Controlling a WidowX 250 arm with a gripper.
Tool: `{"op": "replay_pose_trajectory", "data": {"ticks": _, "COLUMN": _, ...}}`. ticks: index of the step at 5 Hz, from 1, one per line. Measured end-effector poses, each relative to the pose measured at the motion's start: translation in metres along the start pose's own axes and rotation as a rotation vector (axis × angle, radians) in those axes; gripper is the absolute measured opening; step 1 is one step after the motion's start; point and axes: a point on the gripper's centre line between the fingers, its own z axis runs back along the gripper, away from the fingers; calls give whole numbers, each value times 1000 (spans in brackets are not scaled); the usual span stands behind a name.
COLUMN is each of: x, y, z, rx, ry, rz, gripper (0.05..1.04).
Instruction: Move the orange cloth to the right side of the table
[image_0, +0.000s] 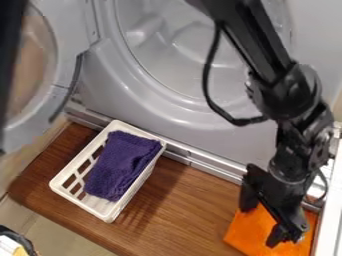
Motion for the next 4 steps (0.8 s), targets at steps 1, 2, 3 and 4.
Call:
{"op": "replay_pose_trajectory", "data": {"ticks": 1, "x": -7, "y": 2, "z": 24, "rx": 18, "ry": -4, "rz": 14, "gripper": 998}}
{"op": "replay_pose_trajectory", "data": {"ticks": 2, "x": -10, "y": -5, "z": 46, "rx": 44, "ry": -24, "rz": 26, "gripper": 998}}
{"op": "replay_pose_trajectory", "data": {"ticks": 3, "x": -16, "y": -6, "z": 57, "rx": 62, "ry": 3, "rz": 55, "gripper": 998}}
{"op": "replay_pose_trajectory", "data": {"ticks": 4, "x": -15, "y": -6, "z": 58, "rx": 62, "ry": 0, "rz": 57, "gripper": 998}}
